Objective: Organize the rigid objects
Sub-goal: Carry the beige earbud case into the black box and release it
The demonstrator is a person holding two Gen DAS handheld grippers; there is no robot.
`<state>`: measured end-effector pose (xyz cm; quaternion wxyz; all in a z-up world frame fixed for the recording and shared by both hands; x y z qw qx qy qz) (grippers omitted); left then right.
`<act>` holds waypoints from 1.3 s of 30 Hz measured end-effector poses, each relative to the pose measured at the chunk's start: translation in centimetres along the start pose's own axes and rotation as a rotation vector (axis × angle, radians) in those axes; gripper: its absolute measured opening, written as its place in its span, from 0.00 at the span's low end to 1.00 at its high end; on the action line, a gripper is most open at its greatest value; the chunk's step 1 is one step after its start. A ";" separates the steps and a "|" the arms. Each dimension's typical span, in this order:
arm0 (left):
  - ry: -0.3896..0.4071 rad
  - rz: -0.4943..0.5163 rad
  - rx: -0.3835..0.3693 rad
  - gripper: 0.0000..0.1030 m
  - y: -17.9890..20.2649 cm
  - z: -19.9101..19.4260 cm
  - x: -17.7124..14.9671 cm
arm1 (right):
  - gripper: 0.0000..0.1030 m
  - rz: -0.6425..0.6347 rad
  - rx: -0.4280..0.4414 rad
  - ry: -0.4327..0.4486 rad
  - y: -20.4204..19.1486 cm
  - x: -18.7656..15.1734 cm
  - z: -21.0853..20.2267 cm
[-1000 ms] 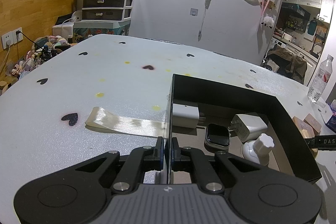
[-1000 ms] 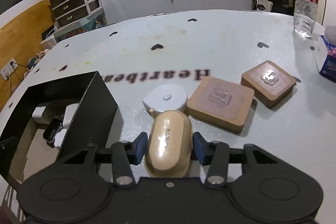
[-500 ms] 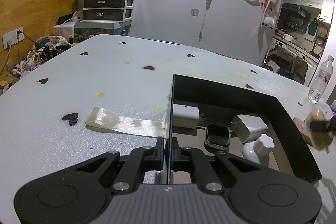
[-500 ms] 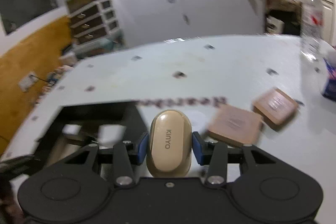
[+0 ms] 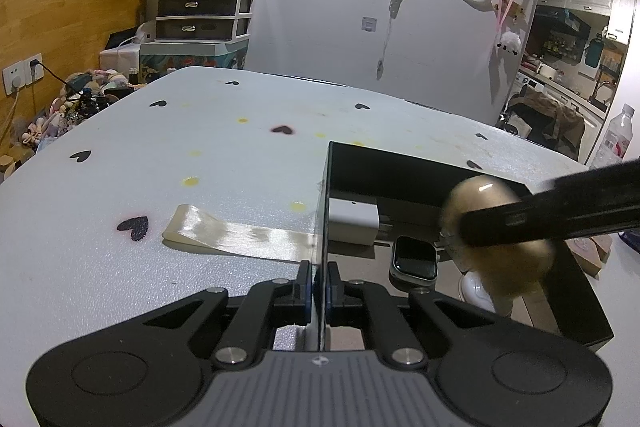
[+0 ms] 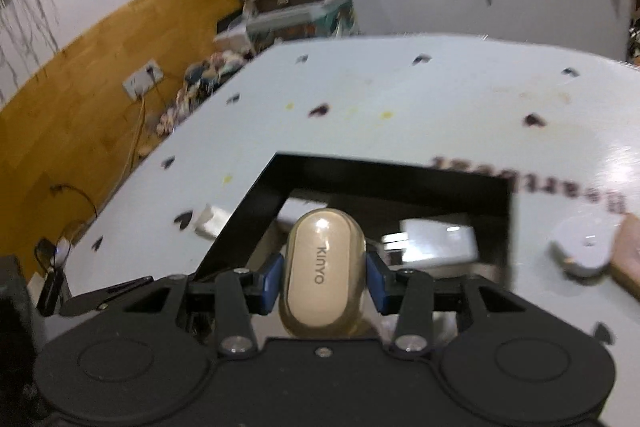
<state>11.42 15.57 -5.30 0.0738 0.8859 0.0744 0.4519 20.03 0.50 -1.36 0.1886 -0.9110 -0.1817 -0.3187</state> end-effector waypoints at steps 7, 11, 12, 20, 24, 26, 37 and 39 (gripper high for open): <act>-0.001 -0.001 -0.003 0.06 0.0 -0.1 0.0 | 0.44 0.028 -0.023 -0.118 -2.2 -0.1 4.8; 0.000 -0.002 -0.003 0.06 -0.1 -0.1 0.0 | 0.45 0.080 0.017 -0.161 -2.5 -0.3 5.9; 0.001 -0.001 -0.003 0.06 0.0 -0.1 0.0 | 0.46 0.090 0.021 -0.172 -2.6 -0.3 6.1; 0.002 -0.007 -0.004 0.06 0.0 -0.1 0.0 | 0.48 0.087 0.035 -0.164 -2.0 -0.4 5.0; 0.002 -0.007 -0.003 0.06 -0.1 -0.1 0.0 | 0.48 0.080 0.037 -0.152 -1.8 -0.2 4.3; 0.002 -0.007 -0.004 0.06 -0.1 -0.1 -0.1 | 0.48 0.084 0.042 -0.147 -1.4 -0.3 3.8; 0.001 -0.009 -0.004 0.06 -0.1 -0.1 -0.1 | 0.14 0.101 -0.004 -0.112 0.2 -0.5 2.5; 0.001 -0.007 -0.003 0.06 -0.1 -0.1 -0.1 | 0.14 0.094 -0.008 -0.128 0.1 -0.6 2.9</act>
Point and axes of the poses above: each gripper's, at about its wrist camera, not at the fingertips, and z roughly the way its jaws point, y to its right, x to its top, the point moved 3 cm from there along z, roughly the way its jaws point, and after that the axes turned 7 degrees about -x, right-handed, at the moved point
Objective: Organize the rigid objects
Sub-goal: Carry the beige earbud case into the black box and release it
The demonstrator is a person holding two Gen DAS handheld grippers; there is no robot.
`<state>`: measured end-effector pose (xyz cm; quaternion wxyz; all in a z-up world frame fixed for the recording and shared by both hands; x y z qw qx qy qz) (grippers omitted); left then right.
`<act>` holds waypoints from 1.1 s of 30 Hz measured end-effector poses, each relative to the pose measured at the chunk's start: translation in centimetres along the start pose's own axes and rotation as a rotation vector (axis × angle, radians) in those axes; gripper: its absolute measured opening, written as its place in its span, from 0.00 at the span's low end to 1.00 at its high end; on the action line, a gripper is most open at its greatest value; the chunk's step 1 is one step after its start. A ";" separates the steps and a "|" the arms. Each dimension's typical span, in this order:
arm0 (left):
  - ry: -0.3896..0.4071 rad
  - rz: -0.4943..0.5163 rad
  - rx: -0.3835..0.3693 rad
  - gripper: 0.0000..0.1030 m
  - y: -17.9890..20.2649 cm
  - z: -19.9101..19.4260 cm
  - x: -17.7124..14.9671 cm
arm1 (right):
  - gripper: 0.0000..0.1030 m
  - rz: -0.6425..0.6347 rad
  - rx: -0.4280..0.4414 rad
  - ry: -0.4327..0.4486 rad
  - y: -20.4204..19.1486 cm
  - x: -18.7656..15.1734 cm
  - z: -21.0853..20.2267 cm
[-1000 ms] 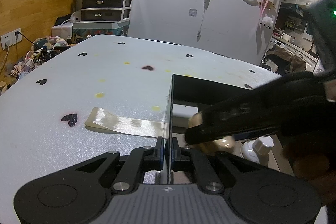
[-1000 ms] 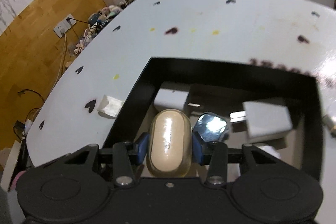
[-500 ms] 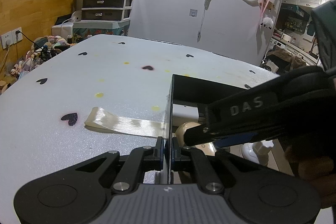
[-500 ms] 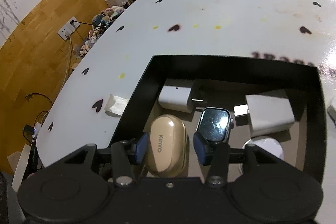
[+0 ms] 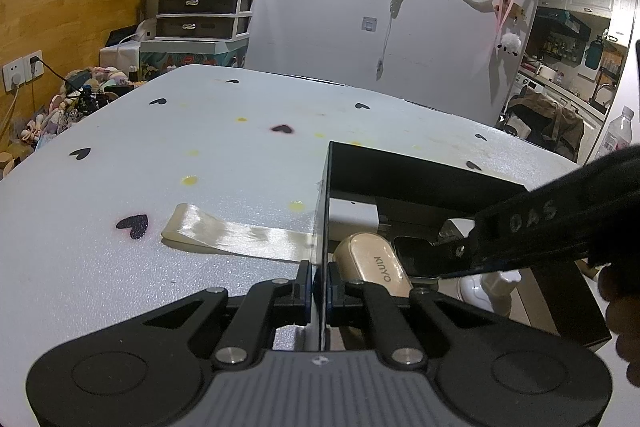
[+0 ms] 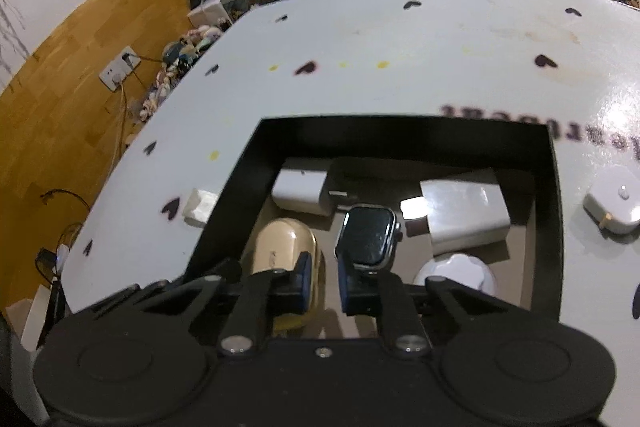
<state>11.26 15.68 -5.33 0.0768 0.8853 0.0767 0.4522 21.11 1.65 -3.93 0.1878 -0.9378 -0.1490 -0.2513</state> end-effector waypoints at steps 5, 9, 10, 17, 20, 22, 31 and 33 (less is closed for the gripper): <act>0.001 0.006 0.006 0.05 0.1 0.0 0.0 | 0.08 -0.038 0.015 -0.027 -1.0 -0.7 0.7; 0.002 0.002 0.004 0.06 0.0 0.0 0.0 | 0.11 -0.036 0.024 -0.023 -0.9 -0.6 0.4; 0.002 0.001 0.003 0.06 0.0 0.0 0.0 | 0.12 -0.028 0.031 -0.022 -0.7 -0.6 0.3; 0.003 -0.002 0.002 0.06 0.0 0.1 -0.1 | 0.23 -0.057 0.044 0.031 -0.2 -0.9 -1.9; 0.002 -0.001 0.002 0.06 -0.1 0.1 -0.1 | 0.28 -0.086 0.025 0.067 0.2 -1.5 -3.2; 0.002 -0.001 0.002 0.06 -0.1 0.1 -0.1 | 0.34 -0.111 -0.001 0.102 0.4 -1.9 -4.1; 0.001 -0.001 0.003 0.06 -0.1 0.1 -0.1 | 0.62 -0.170 -0.057 0.203 1.9 -3.4 -7.0; 0.001 -0.001 0.002 0.06 -0.1 0.1 -0.1 | 0.66 -0.166 -0.064 0.215 2.3 -3.7 -7.4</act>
Point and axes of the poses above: each gripper's, at about its wrist camera, not at the fingertips, and z roughly the way its jaws point, y to its right, x to its top, the point moved 3 cm from there along z, roughly the way its jaws point, and after that the axes turned 7 degrees about -x, right-handed, at the moved point
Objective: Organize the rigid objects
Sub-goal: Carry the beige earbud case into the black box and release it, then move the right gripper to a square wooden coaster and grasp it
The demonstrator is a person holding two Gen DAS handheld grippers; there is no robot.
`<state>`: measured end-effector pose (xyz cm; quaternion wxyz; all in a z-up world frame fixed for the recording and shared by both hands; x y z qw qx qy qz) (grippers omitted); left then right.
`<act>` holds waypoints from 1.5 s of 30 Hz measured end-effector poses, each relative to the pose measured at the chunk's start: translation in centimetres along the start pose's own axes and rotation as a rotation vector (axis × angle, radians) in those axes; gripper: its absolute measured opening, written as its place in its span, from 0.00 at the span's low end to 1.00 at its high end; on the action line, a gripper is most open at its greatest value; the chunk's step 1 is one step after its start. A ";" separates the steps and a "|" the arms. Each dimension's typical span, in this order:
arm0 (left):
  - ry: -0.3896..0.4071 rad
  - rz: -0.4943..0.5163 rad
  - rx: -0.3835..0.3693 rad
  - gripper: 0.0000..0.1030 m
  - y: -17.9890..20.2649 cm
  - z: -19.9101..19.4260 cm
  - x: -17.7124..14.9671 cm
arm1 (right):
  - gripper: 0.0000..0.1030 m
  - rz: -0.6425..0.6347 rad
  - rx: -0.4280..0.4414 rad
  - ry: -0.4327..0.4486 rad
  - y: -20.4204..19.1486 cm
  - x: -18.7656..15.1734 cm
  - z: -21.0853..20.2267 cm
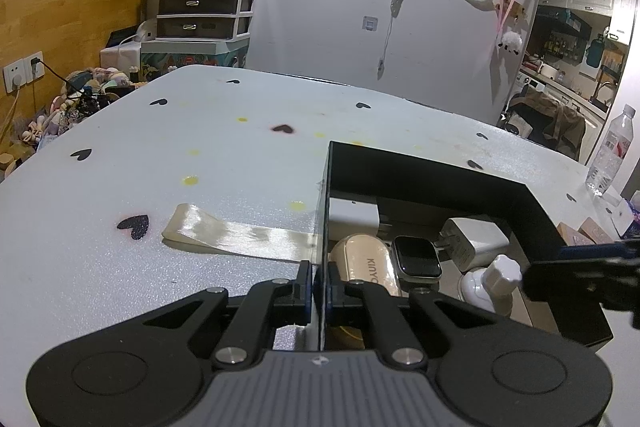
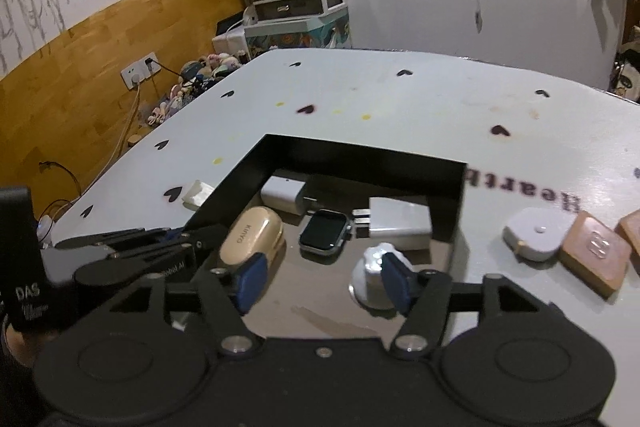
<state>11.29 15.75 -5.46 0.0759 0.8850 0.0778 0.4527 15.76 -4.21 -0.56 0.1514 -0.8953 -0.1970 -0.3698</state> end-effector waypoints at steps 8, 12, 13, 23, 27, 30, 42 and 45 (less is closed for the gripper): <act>0.000 0.001 0.001 0.06 -0.1 0.0 0.0 | 0.95 -0.018 -0.021 0.050 1.0 -1.2 -1.9; 0.000 0.001 0.000 0.06 -0.1 0.0 0.0 | 1.00 -0.036 -0.068 0.092 1.4 -1.8 -2.9; 0.000 0.001 0.000 0.06 -0.1 0.0 0.0 | 1.00 -0.039 -0.078 0.100 1.6 -1.9 -3.1; 0.000 0.001 0.000 0.06 -0.1 0.0 0.0 | 1.00 0.026 -0.200 0.123 6.0 -3.9 -4.2; 0.000 0.002 0.001 0.06 -0.1 0.0 0.0 | 1.00 0.044 -0.277 0.142 8.1 -5.3 -4.1; 0.000 0.002 0.001 0.06 -0.1 0.0 0.0 | 1.00 0.085 -0.335 0.132 10.1 -6.2 -3.6; -0.001 0.002 0.000 0.06 -0.1 0.0 0.0 | 1.00 0.281 -0.462 0.149 15.8 -4.0 -0.6; -0.001 0.002 -0.001 0.06 -0.1 0.0 0.0 | 1.00 0.370 -0.450 0.123 17.1 -2.7 1.1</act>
Point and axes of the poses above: each gripper's, at about its wrist camera, not at the fingertips, and z roughly the way its jaws point, y to its right, x to its top, the point moved 3 cm from there along z, roughly the way its jaws point, and after that the axes turned 7 degrees about -x, right-handed, at the moved point
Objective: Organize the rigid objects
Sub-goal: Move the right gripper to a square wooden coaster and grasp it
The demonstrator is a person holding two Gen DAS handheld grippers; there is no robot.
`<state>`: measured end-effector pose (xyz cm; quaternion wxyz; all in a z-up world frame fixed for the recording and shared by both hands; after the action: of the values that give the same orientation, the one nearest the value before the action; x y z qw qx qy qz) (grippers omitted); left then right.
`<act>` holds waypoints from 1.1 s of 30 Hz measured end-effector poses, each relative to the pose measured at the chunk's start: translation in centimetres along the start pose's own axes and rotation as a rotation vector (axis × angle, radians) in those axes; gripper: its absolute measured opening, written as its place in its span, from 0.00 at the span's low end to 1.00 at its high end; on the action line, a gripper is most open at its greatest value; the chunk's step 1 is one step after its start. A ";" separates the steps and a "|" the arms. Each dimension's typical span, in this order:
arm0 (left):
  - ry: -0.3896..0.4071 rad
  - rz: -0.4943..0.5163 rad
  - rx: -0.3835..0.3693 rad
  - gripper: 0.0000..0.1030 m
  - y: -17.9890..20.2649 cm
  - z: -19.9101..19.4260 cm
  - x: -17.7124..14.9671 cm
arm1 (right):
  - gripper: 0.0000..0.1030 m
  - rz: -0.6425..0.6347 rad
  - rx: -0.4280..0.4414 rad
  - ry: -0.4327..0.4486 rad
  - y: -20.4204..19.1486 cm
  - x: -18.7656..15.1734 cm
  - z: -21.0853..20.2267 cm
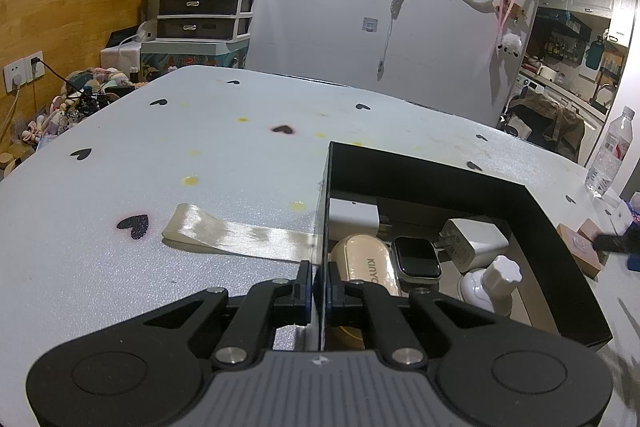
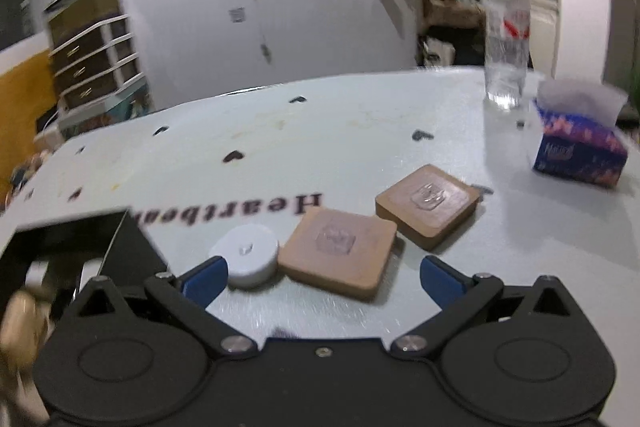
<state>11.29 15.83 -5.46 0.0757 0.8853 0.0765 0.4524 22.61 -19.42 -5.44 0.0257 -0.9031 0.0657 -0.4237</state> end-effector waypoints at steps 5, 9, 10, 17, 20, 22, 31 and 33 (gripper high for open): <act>0.000 -0.001 0.001 0.06 0.0 0.0 0.0 | 1.00 0.130 -0.045 -0.077 -0.3 1.9 3.8; 0.000 -0.001 0.001 0.06 0.0 0.0 0.0 | 1.00 0.186 -0.120 -0.121 -0.6 2.3 6.2; 0.000 -0.001 0.000 0.06 0.0 0.0 0.0 | 1.00 0.201 -0.134 -0.131 -0.7 2.3 6.7; 0.001 -0.002 0.000 0.06 0.0 0.0 0.0 | 0.92 0.167 -0.210 -0.115 -1.6 1.8 7.5; 0.000 -0.002 0.001 0.06 0.0 0.0 0.0 | 0.77 0.134 -0.248 -0.095 -1.3 1.6 7.1; 0.001 -0.002 0.001 0.06 -0.1 0.0 0.0 | 0.76 0.129 -0.244 -0.095 -0.9 1.5 6.9; 0.000 -0.004 0.003 0.06 0.0 0.0 0.0 | 0.76 0.069 -0.157 -0.092 0.2 0.9 5.8; 0.001 -0.003 0.003 0.06 0.0 0.0 0.0 | 0.75 0.077 -0.134 -0.106 0.4 0.9 5.4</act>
<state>11.31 15.83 -5.47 0.0751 0.8851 0.0787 0.4524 27.30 -20.00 -8.27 -0.0152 -0.9207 0.1272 -0.3687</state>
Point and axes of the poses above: each gripper's, at about its wrist camera, not at the fingertips, and z roughly the way its jaws point, y to its right, x to its top, the point moved 3 cm from there along z, roughly the way its jaws point, and after that the axes turned 7 degrees about -x, right-handed, at the moved point
